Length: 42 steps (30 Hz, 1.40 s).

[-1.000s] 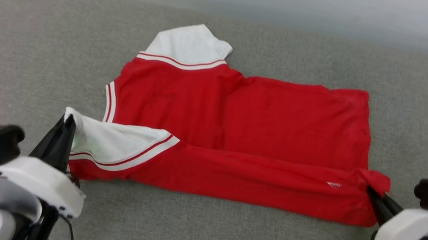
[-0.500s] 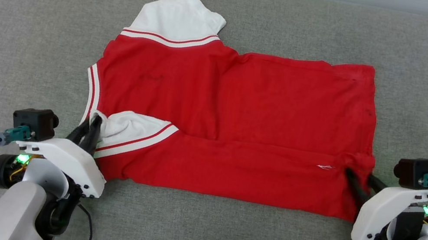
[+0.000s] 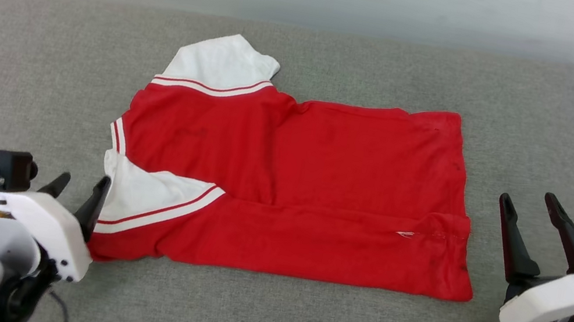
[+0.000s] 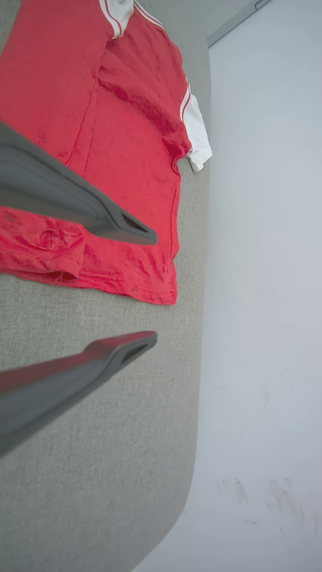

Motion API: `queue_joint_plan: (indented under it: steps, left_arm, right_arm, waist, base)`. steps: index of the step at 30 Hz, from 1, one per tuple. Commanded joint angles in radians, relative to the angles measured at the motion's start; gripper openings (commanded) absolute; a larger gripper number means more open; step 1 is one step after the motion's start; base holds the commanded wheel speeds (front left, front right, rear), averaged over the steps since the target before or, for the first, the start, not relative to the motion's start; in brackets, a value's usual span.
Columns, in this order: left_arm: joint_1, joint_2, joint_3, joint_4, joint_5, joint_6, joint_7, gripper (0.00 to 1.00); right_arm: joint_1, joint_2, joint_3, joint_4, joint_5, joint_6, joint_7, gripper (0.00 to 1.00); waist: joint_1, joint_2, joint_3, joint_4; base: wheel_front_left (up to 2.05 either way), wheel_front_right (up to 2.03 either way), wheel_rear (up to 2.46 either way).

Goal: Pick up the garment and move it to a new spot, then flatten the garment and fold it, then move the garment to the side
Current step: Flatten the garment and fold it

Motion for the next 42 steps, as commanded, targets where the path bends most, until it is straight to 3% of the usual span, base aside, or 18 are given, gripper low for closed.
queue_joint_plan:
  steps: [1, 8, 13, 17, 20, 21, 23, 24, 27, 33, 42]
  left_arm:
    - [0.022, 0.02, -0.006, -0.026, 0.001, 0.011, 0.037, 1.0]
    - [0.091, 0.143, -0.018, -0.217, -0.074, 0.065, 0.359, 1.0]
    - [0.129, 0.187, -0.007, -0.27, -0.138, 0.105, 0.505, 1.0]
    - [0.142, 0.19, 0.001, -0.226, -0.171, 0.127, 0.551, 1.0]
    - [0.145, 0.167, -0.011, -0.179, -0.205, 0.114, 0.58, 1.0]
    - [0.147, 0.158, -0.019, -0.167, -0.213, 0.108, 0.588, 0.85]
    - [0.146, 0.136, -0.033, -0.148, -0.226, 0.093, 0.59, 0.08]
    - [0.143, 0.125, -0.038, -0.14, -0.233, 0.082, 0.586, 0.0]
    - [0.133, 0.111, -0.041, -0.127, -0.229, 0.057, 0.556, 0.0]
    - [0.091, 0.137, -0.015, -0.133, -0.182, 0.023, 0.457, 0.0]
    - [0.064, 0.162, -0.013, -0.277, -0.093, 0.043, 0.372, 0.0]
  right_arm:
    - [0.024, 0.014, -0.01, -0.024, -0.011, 0.0, -0.008, 1.0]
    - [0.107, 0.069, -0.092, -0.203, -0.076, 0.0, 0.012, 1.0]
    - [0.138, 0.106, -0.102, -0.299, -0.11, 0.0, 0.027, 1.0]
    - [0.141, 0.129, -0.099, -0.336, -0.118, 0.0, 0.023, 1.0]
    - [0.14, 0.139, -0.105, -0.342, -0.118, 0.0, 0.022, 1.0]
    - [0.141, 0.14, -0.106, -0.341, -0.116, 0.0, 0.022, 1.0]
    - [0.145, 0.142, -0.11, -0.341, -0.112, 0.0, 0.026, 1.0]
    - [0.148, 0.142, -0.114, -0.341, -0.11, 0.0, 0.029, 1.0]
    - [0.154, 0.134, -0.124, -0.339, -0.101, 0.0, 0.045, 1.0]
    - [0.157, 0.103, -0.139, -0.321, -0.046, 0.0, 0.147, 1.0]
    - [0.102, 0.025, -0.103, -0.206, 0.075, 0.0, 0.599, 1.0]
  waist:
    - [0.0, 0.0, -0.014, -0.011]
    - [0.0, 0.0, -0.005, -0.039]
    - [0.0, 0.0, 0.037, -0.068]
    - [0.0, 0.0, 0.072, -0.092]
    - [0.0, 0.0, 0.089, -0.105]
    - [0.0, 0.0, 0.09, -0.107]
    - [0.0, 0.0, 0.093, -0.111]
    - [0.0, 0.0, 0.093, -0.11]
    - [0.0, 0.0, 0.084, -0.101]
    - [0.0, 0.0, 0.053, -0.071]
    - [0.0, 0.0, 0.051, -0.016]
  base:
    - [0.0, 0.0, 0.0]
    - [0.0, 0.0, 0.0]
    - [0.0, 0.0, 0.0]
    - [0.0, 0.0, 0.0]
    - [0.0, 0.0, 0.0]
    - [0.0, 0.0, 0.0]
    - [0.0, 0.0, 0.0]
    - [0.0, 0.0, 0.0]
    - [0.0, 0.0, 0.0]
    - [0.0, 0.0, 0.0]
    - [0.0, 0.0, 0.0]
